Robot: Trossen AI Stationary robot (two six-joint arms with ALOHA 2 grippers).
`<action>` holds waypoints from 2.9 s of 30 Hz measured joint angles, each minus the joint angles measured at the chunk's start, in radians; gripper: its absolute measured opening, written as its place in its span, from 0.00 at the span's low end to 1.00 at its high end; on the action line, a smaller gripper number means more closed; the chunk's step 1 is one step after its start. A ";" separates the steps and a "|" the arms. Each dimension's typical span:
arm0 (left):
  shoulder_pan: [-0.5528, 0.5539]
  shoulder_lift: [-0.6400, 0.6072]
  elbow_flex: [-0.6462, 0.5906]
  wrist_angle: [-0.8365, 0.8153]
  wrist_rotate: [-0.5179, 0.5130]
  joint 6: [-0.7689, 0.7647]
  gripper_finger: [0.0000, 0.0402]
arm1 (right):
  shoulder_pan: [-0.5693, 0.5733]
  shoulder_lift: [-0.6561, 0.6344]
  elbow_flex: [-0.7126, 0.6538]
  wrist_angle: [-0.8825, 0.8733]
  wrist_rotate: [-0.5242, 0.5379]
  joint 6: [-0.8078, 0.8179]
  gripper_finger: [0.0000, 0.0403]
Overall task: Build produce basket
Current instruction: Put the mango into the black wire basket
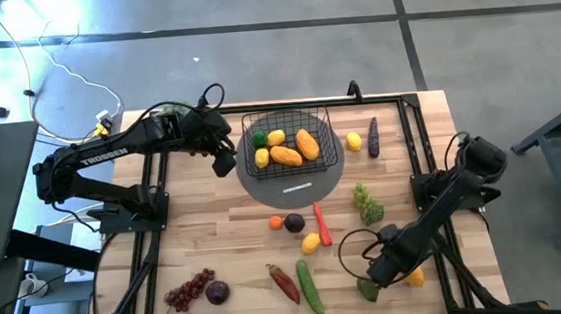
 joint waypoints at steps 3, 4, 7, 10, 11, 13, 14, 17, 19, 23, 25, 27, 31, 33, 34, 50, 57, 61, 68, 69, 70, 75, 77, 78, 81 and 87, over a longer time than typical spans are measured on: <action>0.000 0.000 0.000 0.000 0.000 0.000 0.63 | 0.000 0.029 0.000 0.027 -0.004 0.001 0.63; 0.000 0.000 0.000 0.000 0.000 0.000 0.63 | 0.000 0.038 -0.001 0.028 -0.011 0.001 0.63; 0.000 0.000 0.000 0.000 0.000 0.000 0.63 | 0.000 0.062 -0.001 0.034 -0.035 -0.002 0.63; 0.000 0.000 0.000 0.000 0.000 0.000 0.63 | 0.000 0.083 -0.001 0.054 -0.052 -0.003 0.63; 0.000 0.000 0.000 0.000 0.000 0.000 0.63 | 0.000 0.090 -0.001 0.061 -0.057 -0.003 0.63; 0.000 0.000 0.000 0.000 -0.001 0.000 0.63 | 0.000 0.102 -0.001 0.071 -0.061 -0.003 0.63; 0.000 0.000 0.000 0.000 -0.001 0.000 0.63 | 0.000 0.106 -0.001 0.079 -0.061 -0.003 0.63; 0.000 0.000 0.000 0.000 -0.001 0.000 0.63 | 0.000 0.109 -0.001 0.103 -0.060 -0.003 0.63; 0.000 0.000 0.000 0.000 -0.001 0.000 0.63 | 0.000 0.109 -0.001 0.108 -0.060 -0.003 0.63; 0.000 0.000 0.000 0.000 -0.003 0.013 0.63 | -0.002 0.108 -0.025 0.145 -0.103 -0.003 0.62; 0.000 0.000 0.000 0.000 -0.003 0.018 0.63 | -0.003 0.108 -0.052 0.192 -0.166 -0.002 0.60; 0.000 0.000 0.000 0.000 -0.003 0.019 0.63 | -0.003 0.108 -0.077 0.248 -0.213 0.000 0.55; 0.000 0.000 0.000 0.000 -0.003 0.019 0.63 | -0.006 0.107 -0.090 0.277 -0.236 0.016 0.43; 0.000 0.000 0.000 0.000 -0.003 0.019 0.63 | -0.010 0.106 -0.089 0.276 -0.238 0.016 0.42; 0.000 0.000 0.000 0.000 -0.003 0.019 0.63 | -0.010 0.106 -0.089 0.276 -0.238 0.016 0.42; 0.001 0.000 0.000 0.002 -0.003 0.019 0.63 | -0.023 -0.043 -0.092 0.266 0.055 0.128 0.42; 0.002 0.000 0.000 0.004 -0.004 0.019 0.63 | -0.059 -0.123 -0.092 0.233 0.222 0.129 0.42; 0.002 0.000 0.000 0.005 -0.004 0.019 0.63 | -0.103 -0.180 -0.092 0.231 0.343 0.088 0.42; 0.002 0.000 0.000 0.014 -0.006 0.018 0.63 | -0.218 -0.290 -0.091 0.237 0.534 -0.079 0.41; 0.002 0.000 0.000 0.017 -0.006 0.018 0.63 | -0.239 -0.305 -0.091 0.244 0.553 -0.115 0.41; 0.002 0.000 0.000 0.020 -0.006 0.018 0.63 | -0.261 -0.319 -0.091 0.254 0.572 -0.149 0.41; 0.002 0.000 0.000 0.035 -0.010 0.002 0.63 | -0.383 -0.381 -0.090 0.325 0.651 -0.352 0.41; 0.002 0.000 0.000 0.045 -0.018 -0.007 0.63 | -0.436 -0.399 -0.090 0.365 0.673 -0.447 0.41; 0.002 0.000 0.000 0.053 -0.024 -0.010 0.63 | -0.463 -0.405 -0.090 0.388 0.678 -0.497 0.41; 0.002 0.000 0.000 0.072 -0.035 -0.019 0.63 | -0.548 -0.419 -0.090 0.465 0.682 -0.647 0.41; 0.002 0.000 0.000 0.112 -0.074 -0.060 0.63 | -0.715 -0.424 -0.090 0.646 0.680 -0.953 0.41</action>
